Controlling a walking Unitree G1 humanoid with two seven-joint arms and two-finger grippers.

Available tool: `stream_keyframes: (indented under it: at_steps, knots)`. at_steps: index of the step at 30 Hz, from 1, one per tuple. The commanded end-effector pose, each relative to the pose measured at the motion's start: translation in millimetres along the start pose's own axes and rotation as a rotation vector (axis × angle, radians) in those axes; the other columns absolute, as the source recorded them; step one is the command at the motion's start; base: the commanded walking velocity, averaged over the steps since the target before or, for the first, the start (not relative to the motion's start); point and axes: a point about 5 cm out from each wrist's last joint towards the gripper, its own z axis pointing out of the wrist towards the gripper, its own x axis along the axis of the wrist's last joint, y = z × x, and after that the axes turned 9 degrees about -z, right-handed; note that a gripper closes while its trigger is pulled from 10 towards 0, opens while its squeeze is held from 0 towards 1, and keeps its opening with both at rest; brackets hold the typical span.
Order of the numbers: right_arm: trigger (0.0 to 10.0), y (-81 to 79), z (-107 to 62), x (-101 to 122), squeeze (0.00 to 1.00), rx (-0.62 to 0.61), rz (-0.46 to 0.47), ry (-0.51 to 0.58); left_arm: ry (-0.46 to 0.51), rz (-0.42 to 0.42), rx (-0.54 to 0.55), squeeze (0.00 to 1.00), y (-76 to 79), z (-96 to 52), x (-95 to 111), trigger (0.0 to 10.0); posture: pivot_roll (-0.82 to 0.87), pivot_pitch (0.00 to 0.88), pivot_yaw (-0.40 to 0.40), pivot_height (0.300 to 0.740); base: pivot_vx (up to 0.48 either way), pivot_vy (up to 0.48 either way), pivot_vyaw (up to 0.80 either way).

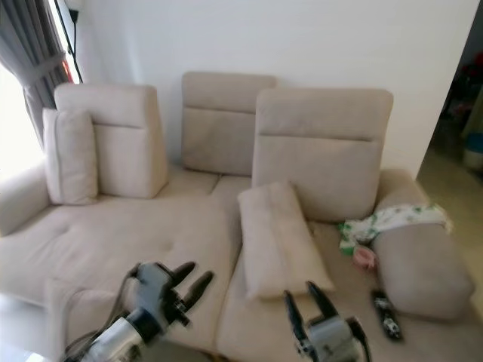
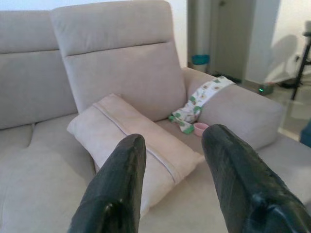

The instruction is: Move the pillow to the sofa from floor

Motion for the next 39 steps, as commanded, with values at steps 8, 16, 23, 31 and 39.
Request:
stream_keyframes:
  at_steps: [8, 16, 23, 31, 39]
  knots:
    - [10.0, -1.8, 2.1, 2.2, 0.00, 0.006, -0.008, 0.013, -0.001, 0.012, 0.019, 0.00, -6.2, -1.0, 1.8, 10.0, 0.09, 0.000, 0.029, 0.740, 0.000, 0.429, 0.00]
    - [10.0, -1.8, 2.4, 3.1, 0.00, 0.008, -0.009, 0.016, 0.000, 0.013, 0.017, 0.00, -5.9, -1.0, 1.6, 10.0, 0.09, 0.000, 0.027, 0.740, 0.000, 0.384, 0.00]
    - [10.0, -2.2, 3.5, 4.2, 0.00, 0.010, -0.012, 0.019, -0.002, 0.014, 0.016, 0.00, -6.1, -1.7, 1.4, 10.0, 0.09, 0.000, 0.028, 0.740, 0.000, 0.363, 0.00]
    - [10.0, -2.4, 3.9, 4.7, 0.00, 0.011, -0.011, 0.021, -0.002, 0.014, 0.016, 0.00, -5.8, -1.8, 1.3, 10.0, 0.09, 0.000, 0.027, 0.740, 0.000, 0.347, 0.00]
    - [10.0, -2.7, 4.2, 5.1, 0.00, 0.012, -0.011, 0.022, -0.003, 0.017, 0.016, 0.00, -5.1, -2.1, 1.1, 10.0, 0.10, 0.000, 0.027, 0.740, 0.000, 0.326, 0.00]
